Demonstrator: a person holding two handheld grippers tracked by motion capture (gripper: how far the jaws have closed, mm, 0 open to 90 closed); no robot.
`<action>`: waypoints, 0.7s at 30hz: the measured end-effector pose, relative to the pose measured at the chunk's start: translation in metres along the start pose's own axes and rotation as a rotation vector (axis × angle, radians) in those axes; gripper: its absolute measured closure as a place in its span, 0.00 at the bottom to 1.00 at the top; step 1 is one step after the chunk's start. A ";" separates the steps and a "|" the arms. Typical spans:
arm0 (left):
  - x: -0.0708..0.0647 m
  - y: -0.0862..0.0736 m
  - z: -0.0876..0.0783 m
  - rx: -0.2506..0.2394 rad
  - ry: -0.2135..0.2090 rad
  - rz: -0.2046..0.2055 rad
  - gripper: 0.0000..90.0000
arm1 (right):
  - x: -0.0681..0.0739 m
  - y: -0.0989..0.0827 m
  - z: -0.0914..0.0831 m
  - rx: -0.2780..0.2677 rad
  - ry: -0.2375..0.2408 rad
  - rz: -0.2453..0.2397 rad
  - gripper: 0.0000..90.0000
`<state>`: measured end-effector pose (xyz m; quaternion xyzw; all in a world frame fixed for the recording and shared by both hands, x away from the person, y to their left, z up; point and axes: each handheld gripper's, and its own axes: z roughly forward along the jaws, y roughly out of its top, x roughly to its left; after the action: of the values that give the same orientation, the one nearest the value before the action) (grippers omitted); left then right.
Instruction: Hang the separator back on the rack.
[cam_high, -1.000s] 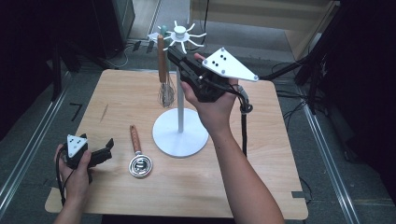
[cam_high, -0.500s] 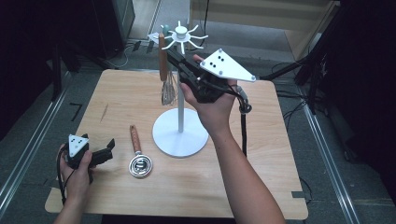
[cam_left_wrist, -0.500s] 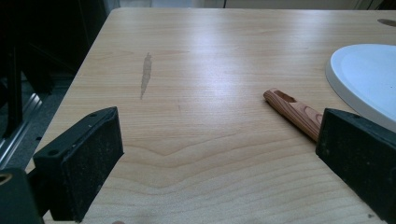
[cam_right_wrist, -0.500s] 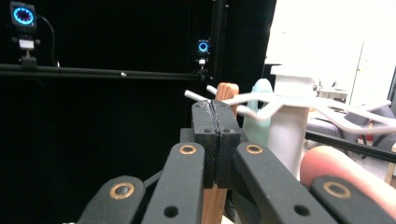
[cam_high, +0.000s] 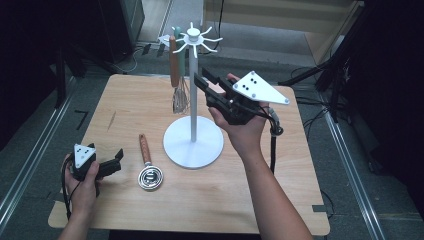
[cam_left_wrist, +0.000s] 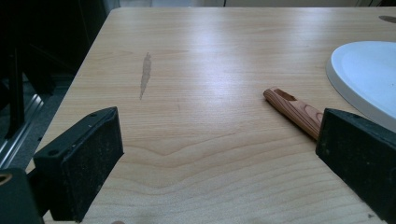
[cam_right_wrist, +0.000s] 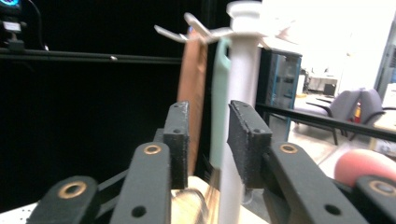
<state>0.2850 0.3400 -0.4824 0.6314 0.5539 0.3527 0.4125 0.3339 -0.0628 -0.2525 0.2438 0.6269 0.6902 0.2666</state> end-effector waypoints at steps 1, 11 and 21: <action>0.000 0.000 0.000 0.000 0.000 0.000 0.01 | -0.002 -0.003 -0.003 0.004 -0.007 -0.005 0.76; 0.000 0.000 0.000 0.001 0.002 0.005 0.01 | -0.018 -0.030 -0.028 0.060 -0.062 0.026 0.65; -0.002 0.000 0.001 0.004 -0.004 0.008 0.01 | -0.032 -0.068 -0.054 0.123 -0.134 0.040 0.54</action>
<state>0.2853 0.3384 -0.4825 0.6350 0.5513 0.3521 0.4109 0.3259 -0.1195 -0.3252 0.3176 0.6438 0.6379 0.2788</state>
